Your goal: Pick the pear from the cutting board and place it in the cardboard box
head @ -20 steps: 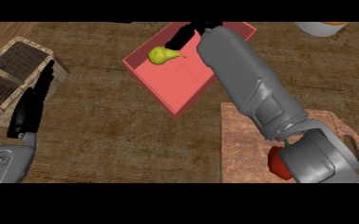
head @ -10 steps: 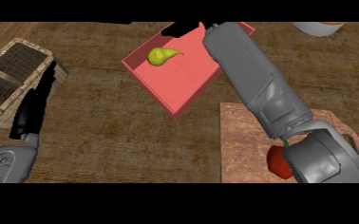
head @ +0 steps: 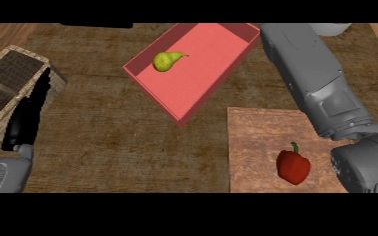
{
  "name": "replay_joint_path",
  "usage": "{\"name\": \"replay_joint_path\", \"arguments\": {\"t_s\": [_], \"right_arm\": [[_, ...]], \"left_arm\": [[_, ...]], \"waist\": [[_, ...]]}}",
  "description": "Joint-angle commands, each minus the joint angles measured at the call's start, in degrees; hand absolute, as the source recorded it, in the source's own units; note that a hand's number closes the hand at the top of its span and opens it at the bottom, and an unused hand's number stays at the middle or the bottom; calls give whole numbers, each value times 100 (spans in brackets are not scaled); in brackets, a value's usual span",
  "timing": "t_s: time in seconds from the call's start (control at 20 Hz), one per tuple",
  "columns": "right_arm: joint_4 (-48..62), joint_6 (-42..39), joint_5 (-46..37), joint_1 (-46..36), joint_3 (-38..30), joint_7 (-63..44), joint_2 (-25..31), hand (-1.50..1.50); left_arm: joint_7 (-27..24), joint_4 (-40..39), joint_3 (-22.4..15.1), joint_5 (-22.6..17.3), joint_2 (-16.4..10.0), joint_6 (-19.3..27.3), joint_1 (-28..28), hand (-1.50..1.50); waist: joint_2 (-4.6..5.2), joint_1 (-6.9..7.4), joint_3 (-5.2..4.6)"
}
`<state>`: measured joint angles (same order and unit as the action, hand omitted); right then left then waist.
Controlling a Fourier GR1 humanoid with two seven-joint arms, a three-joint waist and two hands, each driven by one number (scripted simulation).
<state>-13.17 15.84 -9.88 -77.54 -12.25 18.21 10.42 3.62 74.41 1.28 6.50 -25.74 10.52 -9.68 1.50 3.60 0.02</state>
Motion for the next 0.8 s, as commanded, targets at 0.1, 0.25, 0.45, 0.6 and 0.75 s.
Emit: {"name": "replay_joint_path", "arguments": {"t_s": [0.1,0.25,0.45,0.6,0.75], "right_arm": [[116,-524,175,373,-266,311,811,-150],[145,-1103,137,465,-234,247,1350,-150],[245,-1447,142,840,-299,614,1811,-150],[237,-1874,158,948,-313,704,2018,-150],[236,-2307,-86,1022,-71,755,2241,-150]], "left_arm": [[25,84,27,61,49,34,163,0],[-222,-163,161,33,23,8,156,0],[93,49,82,82,40,-46,70,0],[91,356,150,64,-15,-81,367,0],[-223,-259,212,91,152,-18,11,0]], "waist": [[-41,-103,3],[-62,-188,0],[-49,-138,8],[-67,-104,8],[-45,-178,2]]}}
